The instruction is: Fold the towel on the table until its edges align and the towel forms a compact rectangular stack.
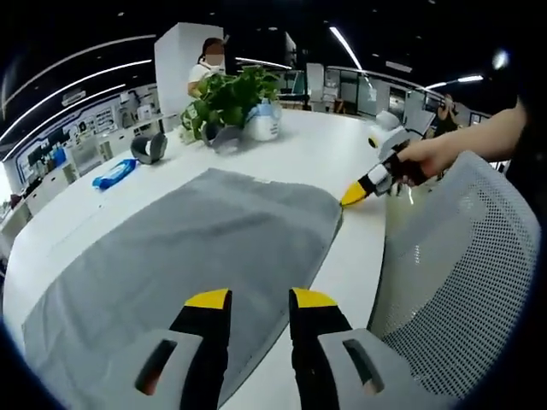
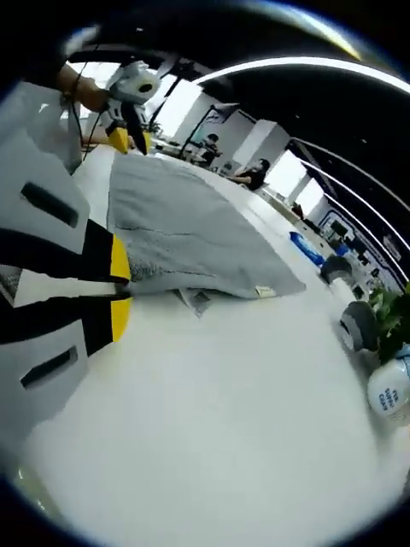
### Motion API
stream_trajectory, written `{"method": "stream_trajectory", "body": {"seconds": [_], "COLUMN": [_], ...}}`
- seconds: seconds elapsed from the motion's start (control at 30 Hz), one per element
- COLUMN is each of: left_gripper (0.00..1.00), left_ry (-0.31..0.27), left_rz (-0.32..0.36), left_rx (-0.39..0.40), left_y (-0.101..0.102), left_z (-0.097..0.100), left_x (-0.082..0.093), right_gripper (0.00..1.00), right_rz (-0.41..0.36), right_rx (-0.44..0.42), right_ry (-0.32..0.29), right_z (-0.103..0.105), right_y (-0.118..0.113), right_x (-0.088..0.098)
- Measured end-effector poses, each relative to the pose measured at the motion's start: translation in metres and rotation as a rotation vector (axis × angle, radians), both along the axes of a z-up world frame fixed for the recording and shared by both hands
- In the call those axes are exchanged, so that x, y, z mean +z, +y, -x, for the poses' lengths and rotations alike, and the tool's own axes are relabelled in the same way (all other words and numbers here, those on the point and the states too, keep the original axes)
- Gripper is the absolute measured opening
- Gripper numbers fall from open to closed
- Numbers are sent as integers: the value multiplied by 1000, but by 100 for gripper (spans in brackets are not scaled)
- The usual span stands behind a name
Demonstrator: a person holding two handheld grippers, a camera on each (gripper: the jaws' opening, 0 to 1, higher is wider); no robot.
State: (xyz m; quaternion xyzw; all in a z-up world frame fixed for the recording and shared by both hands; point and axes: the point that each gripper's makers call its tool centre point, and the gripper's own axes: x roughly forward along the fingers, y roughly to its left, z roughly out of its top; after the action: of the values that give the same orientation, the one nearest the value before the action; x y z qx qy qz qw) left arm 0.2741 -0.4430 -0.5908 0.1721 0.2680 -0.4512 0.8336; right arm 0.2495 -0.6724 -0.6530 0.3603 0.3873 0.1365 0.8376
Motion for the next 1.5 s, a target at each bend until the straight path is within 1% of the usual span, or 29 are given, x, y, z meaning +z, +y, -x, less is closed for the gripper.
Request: {"method": "stream_trajectory", "body": {"seconds": [0.03, 0.07, 0.1, 0.13, 0.2, 0.23, 0.27, 0.33, 0.37, 0.47, 0.53, 0.63, 0.7, 0.77, 0.8, 0.87, 0.93, 0.97, 1.1, 1.17, 1.2, 1.23, 1.27, 1.3, 1.33, 1.37, 1.4, 1.47, 1.5], "left_gripper": [27, 27, 27, 27, 26, 26, 26, 26, 26, 26, 26, 25, 24, 24, 24, 23, 23, 22, 20, 20, 20, 20, 19, 19, 19, 19, 19, 19, 19], "left_ry": [-1, -7, -11, -15, -17, -19, -28, -50, -62, -76, -98, -149, -163, -171, -174, -187, -230, -241, -294, -314, -321, -323, -322, -314, -297, -274, -266, -248, -198], "left_rz": [-1, 0, 4, 15, 40, 45, 48, 44, 41, 51, 57, 69, 82, 100, 105, 101, 84, 82, 75, 76, 77, 77, 75, 67, 47, 18, 6, -11, -6], "left_rx": [-1, -6, -8, -13, -30, -39, -57, -78, -88, -104, -121, -139, -144, -147, -149, -156, -171, -173, -180, -183, -183, -181, -179, -176, -174, -173, -174, -171, -169], "left_y": [0, -1, -2, -4, -11, -13, -17, -20, -22, -25, -27, -32, -33, -35, -36, -37, -39, -39, -39, -40, -40, -40, -40, -39, -38, -35, -34, -32, -32], "left_z": [0, 0, 1, 2, 5, 6, 8, 9, 11, 13, 15, 14, 14, 14, 15, 15, 14, 14, 14, 14, 13, 13, 12, 11, 11, 10, 10, 10, 14], "left_x": [0, 1, 2, 4, 8, 9, 11, 12, 14, 17, 21, 30, 35, 38, 40, 41, 45, 46, 53, 56, 58, 58, 57, 54, 49, 41, 37, 32, 26], "right_gripper": [3, 3, 2, 2, 2, 2, 2, 2, 2, 2, 2, 2, 2, 2, 2, 2, 2, 2, 1, 0, 0, 0, 0, 0, 0, 0, 0, 0, 0], "right_rz": [-47, -64, -91, -117, -164, -173, -192, -192, -188, -163, -153, -142, -114, -97, -100, -120, -124, -119, -119, -141, -176, -180, -168, -125, -57, -19, -6, -20, -27], "right_rx": [-3, -11, 1, 15, 31, 38, 63, 78, 91, 169, 210, 287, 353, 372, 376, 392, 430, 445, 465, 469, 500, 496, 508, 538, 564, 569, 564, 525, 496], "right_ry": [2, -1, -35, -60, -124, -133, -162, -168, -174, -207, -214, -225, -238, -255, -267, -268, -270, -268, -280, -280, -271, -276, -276, -282, -271, -262, -252, -219, -204], "right_z": [2, 1, 0, -2, -5, -5, -5, -6, -7, -6, -6, -8, -8, -10, -11, -13, -13, -13, -14, -15, -9, -12, -12, -11, -11, -12, -13, -16, -18], "right_y": [2, 3, 8, 7, 20, 24, 37, 44, 52, 77, 88, 109, 118, 126, 129, 138, 149, 153, 170, 179, 188, 192, 197, 198, 195, 192, 189, 180, 172], "right_x": [3, 6, 15, 20, 42, 48, 59, 64, 68, 83, 87, 96, 101, 107, 110, 116, 118, 118, 122, 124, 127, 128, 126, 120, 109, 101, 96, 90, 88]}}
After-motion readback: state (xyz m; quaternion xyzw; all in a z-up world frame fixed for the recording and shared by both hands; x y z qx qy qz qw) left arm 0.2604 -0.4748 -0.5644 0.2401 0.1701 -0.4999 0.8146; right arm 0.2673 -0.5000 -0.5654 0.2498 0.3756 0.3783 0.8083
